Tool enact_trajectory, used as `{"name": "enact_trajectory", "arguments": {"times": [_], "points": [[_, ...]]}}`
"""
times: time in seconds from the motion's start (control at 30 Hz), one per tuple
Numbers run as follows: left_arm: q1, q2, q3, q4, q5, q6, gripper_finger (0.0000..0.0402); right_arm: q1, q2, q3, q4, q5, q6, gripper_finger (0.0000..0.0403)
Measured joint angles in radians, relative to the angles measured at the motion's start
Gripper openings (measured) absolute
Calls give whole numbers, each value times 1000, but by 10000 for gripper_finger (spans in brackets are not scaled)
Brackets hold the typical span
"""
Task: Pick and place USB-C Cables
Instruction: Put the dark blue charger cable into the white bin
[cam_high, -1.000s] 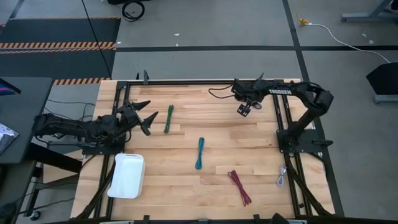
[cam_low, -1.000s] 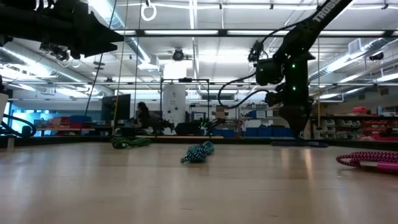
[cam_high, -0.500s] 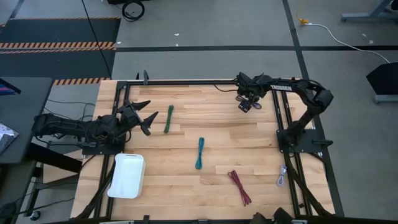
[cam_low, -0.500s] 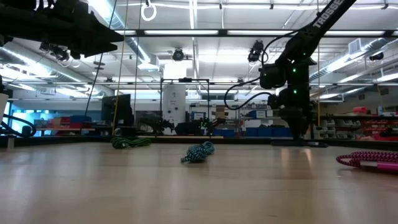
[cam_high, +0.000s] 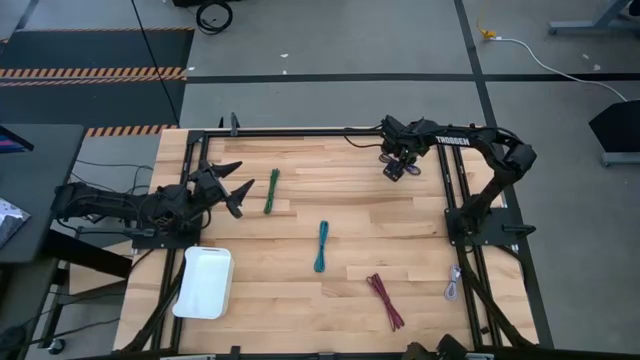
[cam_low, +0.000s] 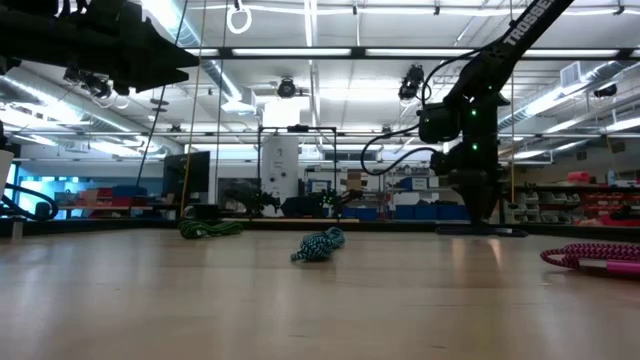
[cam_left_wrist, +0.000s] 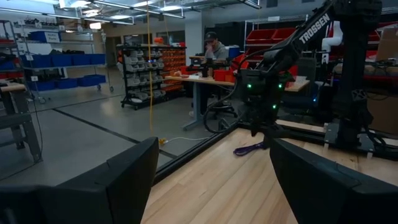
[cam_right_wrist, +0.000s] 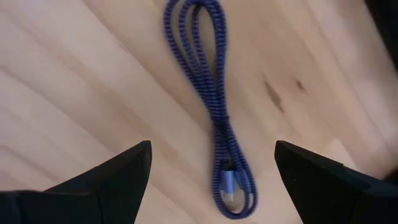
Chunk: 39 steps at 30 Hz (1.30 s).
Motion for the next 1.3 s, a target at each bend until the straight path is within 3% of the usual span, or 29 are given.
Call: {"name": "enact_trajectory", "arguments": {"times": [0.27,0.43,0.9,1.07,1.3], "points": [[0,0,0,1,0,-1,318,1,0,-46,40,-59,4,347],[0,0,0,1,0,-1,318,6,-4,-100,78,-13,-3,347],[0,0,0,29,0,0,318,5,-3,-109,98,-15,5,339],[0,0,0,29,1,-8,318,9,-2,-109,98,-39,-8,277],[0,0,0,29,1,-18,318,19,0,-111,102,-46,18,114]]}}
